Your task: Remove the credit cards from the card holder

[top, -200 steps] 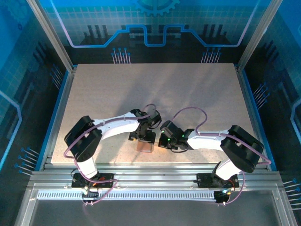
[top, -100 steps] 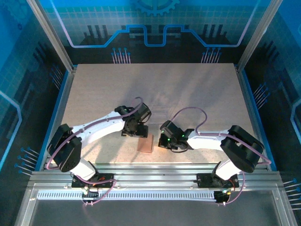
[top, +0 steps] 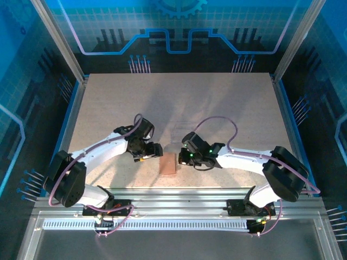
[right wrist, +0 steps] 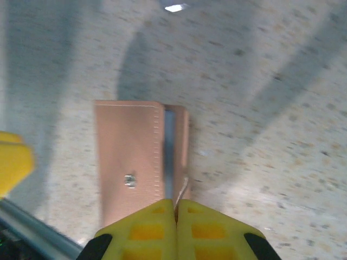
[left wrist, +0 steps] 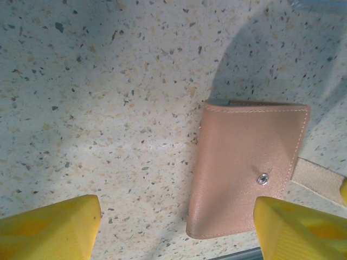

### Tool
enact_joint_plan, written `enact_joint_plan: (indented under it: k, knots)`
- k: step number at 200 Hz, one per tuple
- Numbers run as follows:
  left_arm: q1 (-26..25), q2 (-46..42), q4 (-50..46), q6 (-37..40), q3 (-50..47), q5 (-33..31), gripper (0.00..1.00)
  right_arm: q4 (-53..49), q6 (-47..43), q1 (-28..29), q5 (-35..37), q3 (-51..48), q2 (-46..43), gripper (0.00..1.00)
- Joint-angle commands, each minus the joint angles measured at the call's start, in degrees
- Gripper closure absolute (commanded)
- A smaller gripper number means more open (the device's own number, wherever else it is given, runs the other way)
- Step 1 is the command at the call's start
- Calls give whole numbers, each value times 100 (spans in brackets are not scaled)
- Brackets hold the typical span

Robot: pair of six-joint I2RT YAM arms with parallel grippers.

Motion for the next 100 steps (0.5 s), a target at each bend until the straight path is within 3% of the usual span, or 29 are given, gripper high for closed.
enact_joint_plan:
  k: [1, 100]
  knots:
    - [239, -227, 363, -109, -174, 595, 25, -365, -187, 157, -62, 432, -117, 100]
    - [917, -477, 421, 120, -463, 1069, 30, -769, -242, 530, 122, 1490, 32, 100]
